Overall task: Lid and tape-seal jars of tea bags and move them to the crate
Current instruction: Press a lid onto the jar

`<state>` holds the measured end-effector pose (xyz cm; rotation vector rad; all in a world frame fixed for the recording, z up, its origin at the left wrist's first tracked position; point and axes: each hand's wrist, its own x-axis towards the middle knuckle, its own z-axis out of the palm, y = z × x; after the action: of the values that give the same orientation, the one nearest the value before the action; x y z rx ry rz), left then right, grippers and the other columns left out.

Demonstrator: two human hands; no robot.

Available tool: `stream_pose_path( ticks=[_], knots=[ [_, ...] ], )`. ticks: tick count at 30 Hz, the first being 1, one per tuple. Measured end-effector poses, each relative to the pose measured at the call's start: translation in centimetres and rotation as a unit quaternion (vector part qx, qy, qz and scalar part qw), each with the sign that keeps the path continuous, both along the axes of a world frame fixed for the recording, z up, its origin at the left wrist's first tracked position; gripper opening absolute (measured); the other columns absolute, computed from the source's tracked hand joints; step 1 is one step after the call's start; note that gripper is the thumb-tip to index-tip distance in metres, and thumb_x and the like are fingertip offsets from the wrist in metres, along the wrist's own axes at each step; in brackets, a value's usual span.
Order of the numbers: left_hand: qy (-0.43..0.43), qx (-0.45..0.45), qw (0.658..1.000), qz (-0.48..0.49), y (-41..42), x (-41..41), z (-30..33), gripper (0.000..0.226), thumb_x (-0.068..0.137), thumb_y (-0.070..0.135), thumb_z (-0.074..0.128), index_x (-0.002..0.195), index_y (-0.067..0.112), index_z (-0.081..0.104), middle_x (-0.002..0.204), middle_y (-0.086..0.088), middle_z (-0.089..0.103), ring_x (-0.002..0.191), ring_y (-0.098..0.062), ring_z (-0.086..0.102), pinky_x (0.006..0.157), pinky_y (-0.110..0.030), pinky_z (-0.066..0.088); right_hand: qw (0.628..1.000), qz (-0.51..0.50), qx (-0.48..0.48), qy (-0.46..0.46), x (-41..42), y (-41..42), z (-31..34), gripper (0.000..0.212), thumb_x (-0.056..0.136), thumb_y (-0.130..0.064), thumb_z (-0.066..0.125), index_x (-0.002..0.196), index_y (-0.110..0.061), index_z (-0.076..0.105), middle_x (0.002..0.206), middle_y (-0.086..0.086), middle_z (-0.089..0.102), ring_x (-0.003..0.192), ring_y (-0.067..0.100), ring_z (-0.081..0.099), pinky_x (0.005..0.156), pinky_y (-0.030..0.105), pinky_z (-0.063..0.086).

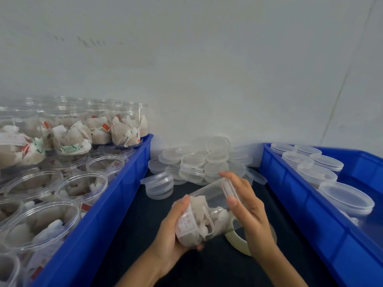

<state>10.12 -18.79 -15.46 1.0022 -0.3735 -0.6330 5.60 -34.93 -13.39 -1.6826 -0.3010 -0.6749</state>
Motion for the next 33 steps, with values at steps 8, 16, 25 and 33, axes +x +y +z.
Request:
stream_pose_path(
  ticks=[8, 16, 25, 33],
  knots=[
    [-0.331, 0.078, 0.928, 0.153, 0.3, 0.8, -1.2, 0.06, 0.07, 0.041, 0.071, 0.119, 0.042, 0.038, 0.108, 0.013, 0.054, 0.098, -0.018, 0.063, 0.078, -0.039, 0.059, 0.962, 0.026, 0.218, 0.164, 0.4, 1.1, -1.2, 0.045, 0.075, -0.054, 0.068, 0.118, -0.042, 0.066, 0.127, 0.007, 0.065, 0.113, 0.02, 0.064, 0.106, 0.054, 0.042],
    [-0.176, 0.039, 0.973, 0.141, 0.0, 0.9, -0.8, 0.054, 0.068, 0.045, 0.074, 0.115, 0.031, 0.051, 0.107, 0.001, 0.067, 0.089, -0.022, 0.07, 0.065, -0.031, 0.057, 0.983, 0.055, 0.091, 0.153, 0.0, 0.1, -0.2, 0.075, 0.065, -0.078, 0.063, 0.132, -0.045, 0.053, 0.144, -0.006, 0.051, 0.132, 0.014, 0.049, 0.11, 0.051, 0.038],
    [0.033, 0.024, 0.999, 0.007, 0.1, 1.3, -1.0, 0.064, 0.075, 0.056, 0.061, 0.114, 0.005, 0.066, 0.091, -0.017, 0.07, 0.063, -0.023, 0.062, 0.055, -0.031, 0.045, 1.0, -0.016, -0.01, 0.025, 1.0, 0.3, -1.0, 0.046, 0.082, -0.053, 0.053, 0.126, -0.04, 0.06, 0.116, -0.003, 0.061, 0.117, 0.014, 0.056, 0.104, 0.04, 0.042],
    [-0.03, 0.027, 0.996, 0.078, 0.0, 1.1, -1.3, 0.069, 0.08, 0.058, 0.061, 0.129, 0.01, 0.054, 0.102, -0.015, 0.073, 0.072, -0.017, 0.069, 0.056, -0.027, 0.052, 0.999, -0.012, 0.037, 0.037, 1.9, 0.7, -0.6, 0.035, 0.087, -0.039, 0.058, 0.122, -0.038, 0.065, 0.126, -0.01, 0.064, 0.125, 0.01, 0.054, 0.11, 0.047, 0.039]
  ],
)
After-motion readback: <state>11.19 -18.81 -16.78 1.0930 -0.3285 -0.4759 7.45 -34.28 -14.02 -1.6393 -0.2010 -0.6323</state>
